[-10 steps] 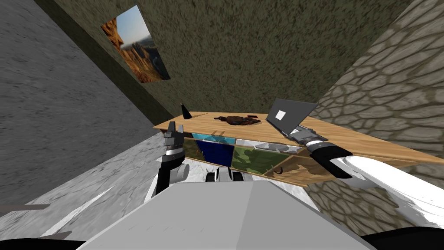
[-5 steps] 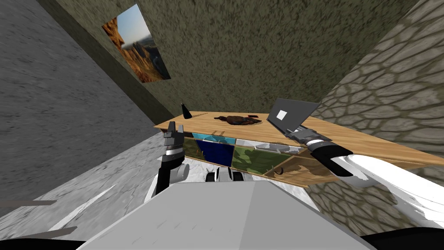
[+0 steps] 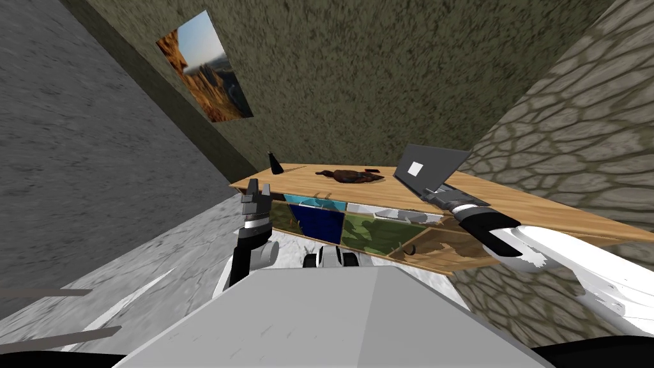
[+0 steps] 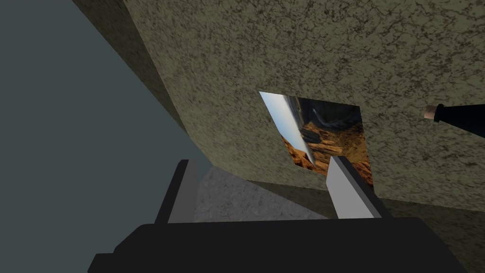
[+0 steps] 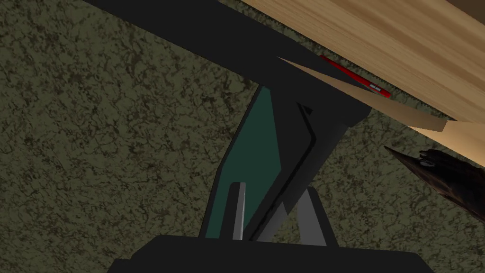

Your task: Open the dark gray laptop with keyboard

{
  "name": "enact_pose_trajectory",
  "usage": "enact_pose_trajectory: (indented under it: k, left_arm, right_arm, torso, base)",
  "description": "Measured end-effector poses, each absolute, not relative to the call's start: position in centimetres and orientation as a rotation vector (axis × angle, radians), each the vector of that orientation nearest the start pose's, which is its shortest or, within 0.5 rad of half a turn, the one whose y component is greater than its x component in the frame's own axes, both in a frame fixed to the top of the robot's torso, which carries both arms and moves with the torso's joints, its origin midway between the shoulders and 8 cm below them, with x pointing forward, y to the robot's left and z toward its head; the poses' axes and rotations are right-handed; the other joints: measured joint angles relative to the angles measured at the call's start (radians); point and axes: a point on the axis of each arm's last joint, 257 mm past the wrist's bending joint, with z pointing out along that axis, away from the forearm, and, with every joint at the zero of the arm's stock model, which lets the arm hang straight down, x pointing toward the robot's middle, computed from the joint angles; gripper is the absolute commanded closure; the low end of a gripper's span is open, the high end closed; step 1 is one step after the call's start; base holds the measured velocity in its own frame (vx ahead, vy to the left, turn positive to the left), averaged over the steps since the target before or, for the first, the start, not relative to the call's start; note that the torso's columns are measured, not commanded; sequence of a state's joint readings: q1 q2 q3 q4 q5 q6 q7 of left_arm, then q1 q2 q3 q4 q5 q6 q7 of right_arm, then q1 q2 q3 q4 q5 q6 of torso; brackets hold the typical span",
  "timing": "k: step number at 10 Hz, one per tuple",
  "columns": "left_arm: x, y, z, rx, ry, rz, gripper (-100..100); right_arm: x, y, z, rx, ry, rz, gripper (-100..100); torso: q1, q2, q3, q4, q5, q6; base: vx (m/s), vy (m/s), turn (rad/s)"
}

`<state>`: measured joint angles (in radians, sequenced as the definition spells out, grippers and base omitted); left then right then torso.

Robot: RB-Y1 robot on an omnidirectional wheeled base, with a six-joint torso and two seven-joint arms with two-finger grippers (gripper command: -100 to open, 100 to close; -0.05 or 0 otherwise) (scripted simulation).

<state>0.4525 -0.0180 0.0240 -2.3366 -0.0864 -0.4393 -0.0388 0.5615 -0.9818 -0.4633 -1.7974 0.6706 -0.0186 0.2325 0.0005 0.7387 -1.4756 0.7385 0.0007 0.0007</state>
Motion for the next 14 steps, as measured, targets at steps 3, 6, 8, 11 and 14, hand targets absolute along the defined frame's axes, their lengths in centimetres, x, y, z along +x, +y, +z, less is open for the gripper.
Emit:
enact_pose_trajectory:
  k: [3,6,8,11,14]
  left_arm:
    - [34.5,27.4,5.3,-0.572,0.624,-1.207,0]
    - [34.5,27.4,5.3,-0.572,0.624,-1.207,0]
    - [34.5,27.4,5.3,-0.572,0.624,-1.207,0]
    - [34.5,27.4,5.3,-0.572,0.624,-1.207,0]
    - [34.5,27.4,5.3,-0.572,0.624,-1.207,0]
  right_arm:
    - [40.4,-59.8,-6.7,-0.097,1.6,-0.443,100]
    - [40.7,-60.2,-7.0,0.017,1.594,-0.342,100]
    - [40.8,-60.5,-7.1,0.085,1.587,-0.28,100]
    - [41.1,-60.9,-7.3,0.185,1.571,-0.188,100]
    - [41.4,-61.1,-7.7,0.262,1.553,-0.116,100]
  torso:
    - [-0.001,0.0,0.0,0.0,0.0,-0.001]
    - [-0.002,-0.001,0.0,-0.001,-0.001,0.0]
    - [-0.003,-0.001,0.0,-0.001,-0.002,0.001]
    - [-0.005,-0.001,-0.001,-0.001,-0.003,0.002]
    - [-0.005,-0.001,0.0,-0.001,-0.004,0.0]
  base:
    - [-0.021,-0.013,0.029]
    - [-0.032,-0.02,0.03]
    - [-0.027,-0.019,0.03]
    - [-0.023,-0.011,0.025]
    - [-0.04,-0.019,0.055]
